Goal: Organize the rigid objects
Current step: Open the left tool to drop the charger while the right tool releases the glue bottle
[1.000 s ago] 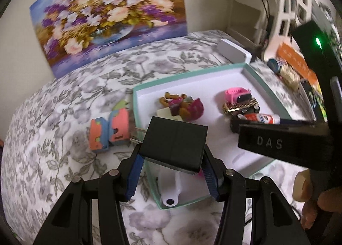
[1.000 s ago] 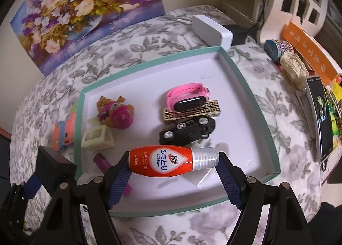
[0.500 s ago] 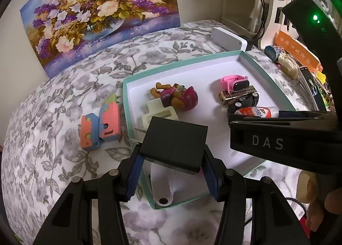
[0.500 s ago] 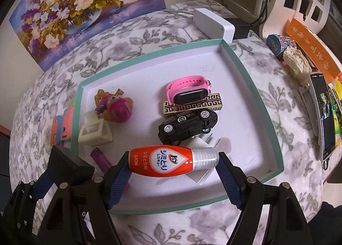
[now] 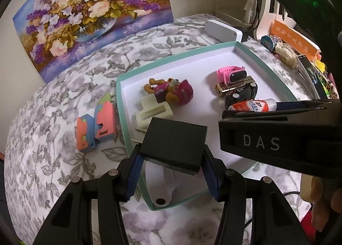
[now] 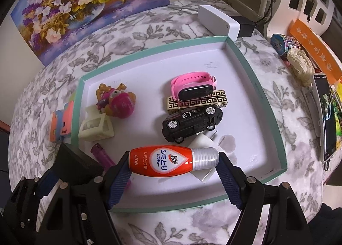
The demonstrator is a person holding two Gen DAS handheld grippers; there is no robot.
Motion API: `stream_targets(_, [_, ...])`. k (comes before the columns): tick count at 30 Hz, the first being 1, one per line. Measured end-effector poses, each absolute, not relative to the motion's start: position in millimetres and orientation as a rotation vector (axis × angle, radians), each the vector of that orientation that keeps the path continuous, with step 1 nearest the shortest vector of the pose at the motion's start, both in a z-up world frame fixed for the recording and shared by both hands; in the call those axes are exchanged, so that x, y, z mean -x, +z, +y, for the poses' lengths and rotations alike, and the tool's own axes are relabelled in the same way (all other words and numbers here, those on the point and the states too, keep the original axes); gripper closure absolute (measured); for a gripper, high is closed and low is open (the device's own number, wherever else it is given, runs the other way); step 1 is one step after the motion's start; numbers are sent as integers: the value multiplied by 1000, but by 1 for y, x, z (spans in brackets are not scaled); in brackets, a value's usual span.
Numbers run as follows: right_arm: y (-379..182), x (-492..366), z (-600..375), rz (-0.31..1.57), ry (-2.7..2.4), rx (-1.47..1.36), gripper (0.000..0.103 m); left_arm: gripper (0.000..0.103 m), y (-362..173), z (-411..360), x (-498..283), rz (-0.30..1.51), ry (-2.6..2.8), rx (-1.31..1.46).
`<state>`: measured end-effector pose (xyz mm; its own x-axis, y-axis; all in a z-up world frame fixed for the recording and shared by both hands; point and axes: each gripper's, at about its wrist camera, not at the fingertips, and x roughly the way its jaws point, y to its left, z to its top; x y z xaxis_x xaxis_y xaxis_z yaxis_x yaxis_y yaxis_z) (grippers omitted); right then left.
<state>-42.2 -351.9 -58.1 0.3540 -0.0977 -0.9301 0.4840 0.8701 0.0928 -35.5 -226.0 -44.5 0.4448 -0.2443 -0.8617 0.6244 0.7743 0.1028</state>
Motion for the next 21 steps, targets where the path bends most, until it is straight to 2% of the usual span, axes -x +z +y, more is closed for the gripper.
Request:
stream_targets(6, [-60,41,-351,1162,-386,-380,22,43,-42,-224,35,963,-561,-435])
stream_targets(9, [-61,40,-351,1166,-393,-374,21,42,-41,-222,33,964,-553,-427])
stream_targets(12, [-59,41,-353,1157,-409,-369,15,42,-40,-220,30,968,-537,-420])
stream_targets(21, [-57,44,-360,1142,-448,-392,15,42,-38,-197,10,1022,-466,-298])
